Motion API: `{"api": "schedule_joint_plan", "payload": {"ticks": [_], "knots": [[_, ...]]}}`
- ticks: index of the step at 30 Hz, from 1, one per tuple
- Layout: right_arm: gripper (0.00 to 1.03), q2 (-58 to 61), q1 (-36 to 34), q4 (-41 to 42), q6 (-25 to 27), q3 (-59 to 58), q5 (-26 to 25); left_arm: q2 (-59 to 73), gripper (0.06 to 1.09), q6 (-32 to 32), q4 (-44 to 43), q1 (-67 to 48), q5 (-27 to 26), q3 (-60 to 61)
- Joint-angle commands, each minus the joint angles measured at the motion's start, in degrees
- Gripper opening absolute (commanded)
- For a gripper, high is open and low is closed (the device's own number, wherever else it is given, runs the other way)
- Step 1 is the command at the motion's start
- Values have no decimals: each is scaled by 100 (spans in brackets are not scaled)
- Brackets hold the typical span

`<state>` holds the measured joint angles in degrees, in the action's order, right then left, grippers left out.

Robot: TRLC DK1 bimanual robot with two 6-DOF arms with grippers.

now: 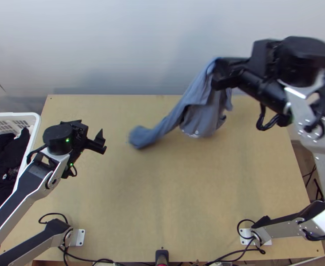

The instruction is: Fold the t-shirt

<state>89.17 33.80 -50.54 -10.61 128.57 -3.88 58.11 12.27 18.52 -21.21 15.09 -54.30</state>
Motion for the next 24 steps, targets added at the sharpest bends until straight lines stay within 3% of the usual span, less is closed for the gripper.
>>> {"api": "schedule_joint_plan", "payload": {"ticks": [1,8,11,13,18,24], "knots": [[8,66,382,431,191,599,-385,34,103,-331,-376,-190,-121,-107],[8,48,487,423,235,520,-482,34,104,-1289,-1325,-955,-121,-98],[8,40,487,379,235,449,-482,-36,104,-1315,-1668,-1649,-121,139],[8,40,478,379,226,441,-482,-80,104,-1183,-2011,-2159,-121,473],[8,13,487,273,191,414,-482,201,103,-129,-3461,-3214,-121,1519],[8,-22,487,124,182,397,-482,1739,103,197,-4718,-3328,-121,1299]]}}
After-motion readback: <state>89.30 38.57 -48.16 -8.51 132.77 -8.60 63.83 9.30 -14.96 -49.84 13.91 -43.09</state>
